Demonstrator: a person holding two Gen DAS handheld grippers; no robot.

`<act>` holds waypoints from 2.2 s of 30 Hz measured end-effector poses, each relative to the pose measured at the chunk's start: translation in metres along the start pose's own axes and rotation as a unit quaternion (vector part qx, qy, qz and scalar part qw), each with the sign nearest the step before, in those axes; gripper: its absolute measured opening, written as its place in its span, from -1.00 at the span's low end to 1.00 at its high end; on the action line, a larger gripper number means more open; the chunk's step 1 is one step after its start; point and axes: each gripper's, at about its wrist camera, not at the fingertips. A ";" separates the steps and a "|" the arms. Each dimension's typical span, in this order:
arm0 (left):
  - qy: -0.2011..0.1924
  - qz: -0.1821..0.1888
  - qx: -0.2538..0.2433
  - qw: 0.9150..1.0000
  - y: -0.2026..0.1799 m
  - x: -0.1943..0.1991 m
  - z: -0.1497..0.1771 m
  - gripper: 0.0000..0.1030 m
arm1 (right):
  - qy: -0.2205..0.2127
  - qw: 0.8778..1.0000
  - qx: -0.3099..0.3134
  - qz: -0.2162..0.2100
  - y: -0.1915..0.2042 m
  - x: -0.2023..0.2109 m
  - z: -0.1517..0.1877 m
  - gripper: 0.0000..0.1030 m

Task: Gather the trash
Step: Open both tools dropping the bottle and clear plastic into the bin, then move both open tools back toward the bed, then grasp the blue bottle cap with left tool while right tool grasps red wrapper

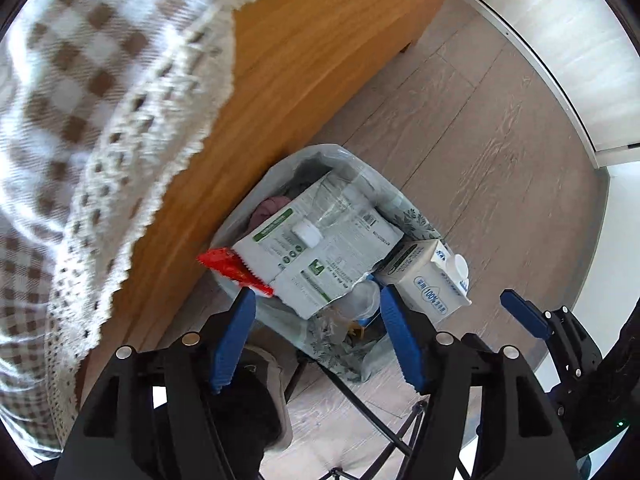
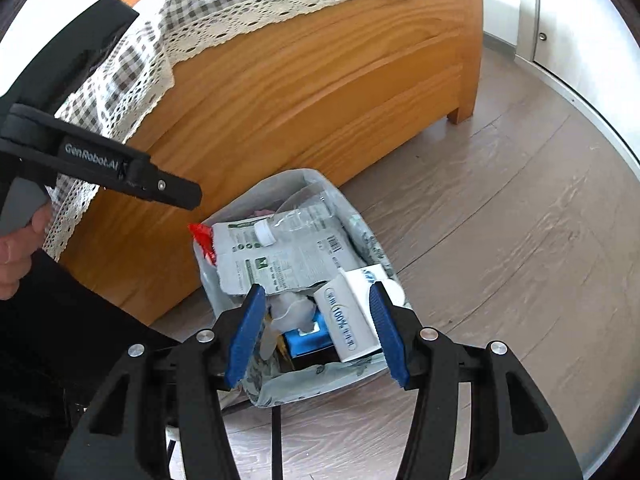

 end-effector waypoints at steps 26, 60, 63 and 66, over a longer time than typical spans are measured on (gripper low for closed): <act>-0.309 0.063 0.136 0.939 0.200 0.254 0.035 0.49 | -0.129 0.965 0.227 0.008 0.193 0.055 -0.186 0.13; -0.333 -0.133 0.281 0.891 0.643 0.163 -0.030 0.65 | -0.129 0.882 0.450 -0.047 0.502 -0.239 -0.232 -1.00; -0.322 -0.148 0.288 0.890 0.662 0.142 -0.048 0.62 | -0.130 0.887 0.440 -0.054 0.500 -0.238 -0.236 -1.00; -0.306 -0.141 0.307 0.890 0.673 0.126 -0.058 0.28 | -0.135 0.884 0.444 -0.051 0.501 -0.239 -0.235 -1.00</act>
Point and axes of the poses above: each gripper's, at about its wrist camera, not at the fingertips, and x roughly against the way its jaws point, y to its left, z to its underside, and after that the axes turned 14 degrees about -y, right-handed
